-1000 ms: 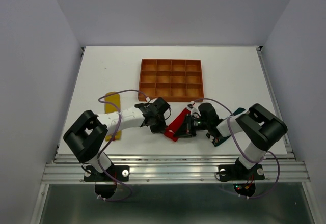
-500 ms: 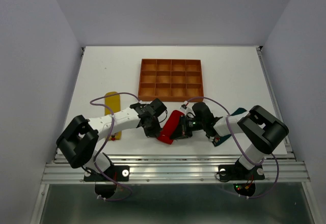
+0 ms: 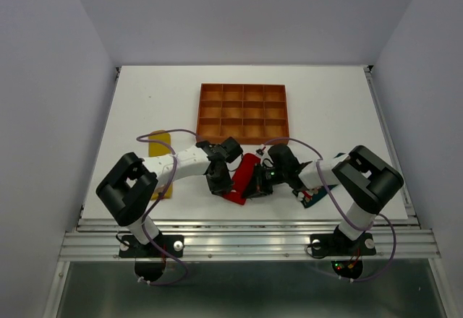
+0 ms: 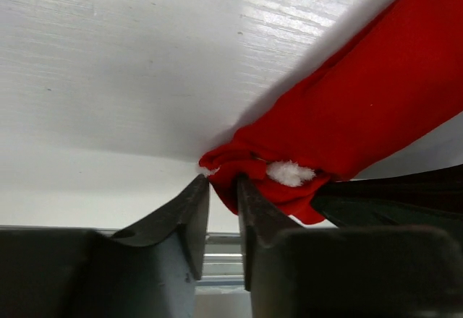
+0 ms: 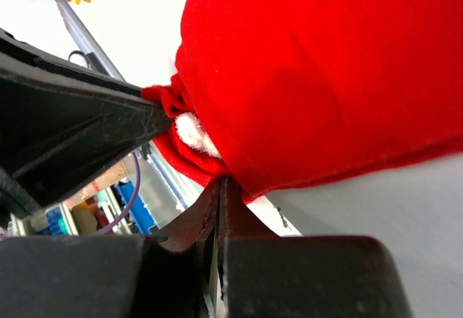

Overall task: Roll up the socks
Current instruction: Pick up the sock at the center of the board.

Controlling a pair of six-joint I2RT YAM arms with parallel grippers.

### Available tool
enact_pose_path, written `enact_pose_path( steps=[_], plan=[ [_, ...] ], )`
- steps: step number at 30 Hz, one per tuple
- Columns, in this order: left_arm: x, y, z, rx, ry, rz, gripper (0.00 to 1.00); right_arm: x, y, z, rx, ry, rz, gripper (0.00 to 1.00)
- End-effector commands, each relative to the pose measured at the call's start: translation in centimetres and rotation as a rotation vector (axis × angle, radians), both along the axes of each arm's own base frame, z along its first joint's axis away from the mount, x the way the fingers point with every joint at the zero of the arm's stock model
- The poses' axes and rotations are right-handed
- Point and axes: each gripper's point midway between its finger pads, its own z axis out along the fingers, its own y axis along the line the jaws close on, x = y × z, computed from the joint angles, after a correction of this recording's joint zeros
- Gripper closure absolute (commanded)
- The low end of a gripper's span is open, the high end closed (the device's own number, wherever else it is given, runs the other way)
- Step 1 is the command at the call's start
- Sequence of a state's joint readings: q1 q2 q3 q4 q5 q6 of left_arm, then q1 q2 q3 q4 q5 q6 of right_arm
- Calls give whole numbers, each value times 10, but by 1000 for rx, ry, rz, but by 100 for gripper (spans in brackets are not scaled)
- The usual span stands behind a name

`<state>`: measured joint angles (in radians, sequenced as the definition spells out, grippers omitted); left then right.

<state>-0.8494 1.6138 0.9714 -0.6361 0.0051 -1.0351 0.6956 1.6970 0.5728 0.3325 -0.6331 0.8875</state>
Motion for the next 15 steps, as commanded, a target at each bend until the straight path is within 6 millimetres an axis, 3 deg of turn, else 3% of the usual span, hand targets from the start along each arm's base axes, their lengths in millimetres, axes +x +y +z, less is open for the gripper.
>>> enact_pose_path(
  steps=[1, 7, 12, 13, 15],
  plan=[
    [4, 20, 9, 75, -32, 20, 63, 6, -29, -45, -237, -9, -67, 99],
    [4, 27, 24, 37, -99, 59, 48, 7, -35, -54, -288, 24, -100, 99],
    [4, 27, 39, -87, -202, 92, 46, 5, -34, -58, -291, 57, -108, 99],
    [0, 29, 35, -103, -207, 78, 46, 5, -34, -58, -293, 60, -109, 99],
    [2, 18, 45, -203, -251, 65, 46, 5, -33, -58, -293, 68, -115, 99]
  ],
)
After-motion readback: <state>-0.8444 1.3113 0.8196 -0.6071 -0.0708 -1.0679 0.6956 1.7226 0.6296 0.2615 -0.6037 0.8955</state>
